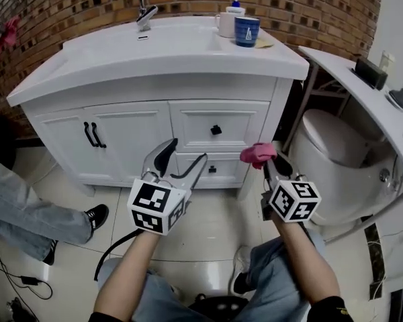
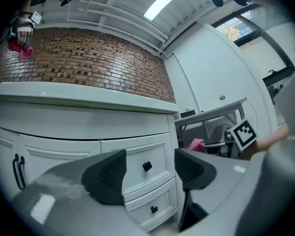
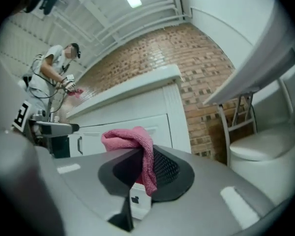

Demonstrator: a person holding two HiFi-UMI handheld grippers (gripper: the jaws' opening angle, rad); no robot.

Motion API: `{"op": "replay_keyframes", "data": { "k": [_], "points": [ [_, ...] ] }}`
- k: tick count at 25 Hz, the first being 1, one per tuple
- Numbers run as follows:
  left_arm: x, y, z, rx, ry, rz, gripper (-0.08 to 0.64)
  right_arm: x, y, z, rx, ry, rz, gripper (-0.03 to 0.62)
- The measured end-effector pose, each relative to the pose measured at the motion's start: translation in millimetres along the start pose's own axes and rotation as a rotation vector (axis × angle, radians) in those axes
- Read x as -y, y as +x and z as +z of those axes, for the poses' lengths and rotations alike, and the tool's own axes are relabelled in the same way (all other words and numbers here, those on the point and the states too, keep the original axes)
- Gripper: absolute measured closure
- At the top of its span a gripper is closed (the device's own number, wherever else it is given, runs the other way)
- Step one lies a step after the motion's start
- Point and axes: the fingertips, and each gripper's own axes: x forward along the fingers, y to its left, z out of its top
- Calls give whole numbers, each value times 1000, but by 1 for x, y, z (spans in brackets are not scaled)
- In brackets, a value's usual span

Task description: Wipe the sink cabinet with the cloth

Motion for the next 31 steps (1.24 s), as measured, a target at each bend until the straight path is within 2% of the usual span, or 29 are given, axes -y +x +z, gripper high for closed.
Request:
{"op": "replay_keyframes", "data": {
  "k": [3, 6, 9, 13, 22, 31],
  "points": [
    [0, -14, 16, 41, 51, 20, 256, -28, -20, 21, 82, -16, 30, 545],
    [8, -25, 21, 75, 13, 37, 267, -43, -31, 21, 93, -130, 12, 545],
    [18, -34, 18, 73, -26, 51, 267, -55, -32, 14, 67, -94, 31, 545],
    [24, -38, 13, 71, -45, 74, 267, -69, -33, 26, 114, -47, 48, 545],
    [34, -41, 4, 69, -93, 95, 267, -83, -40, 38, 142, -45, 68, 545],
    [30, -39, 6, 76, -100, 103, 267, -99, -37, 33, 127, -36, 105, 545]
  ]
}}
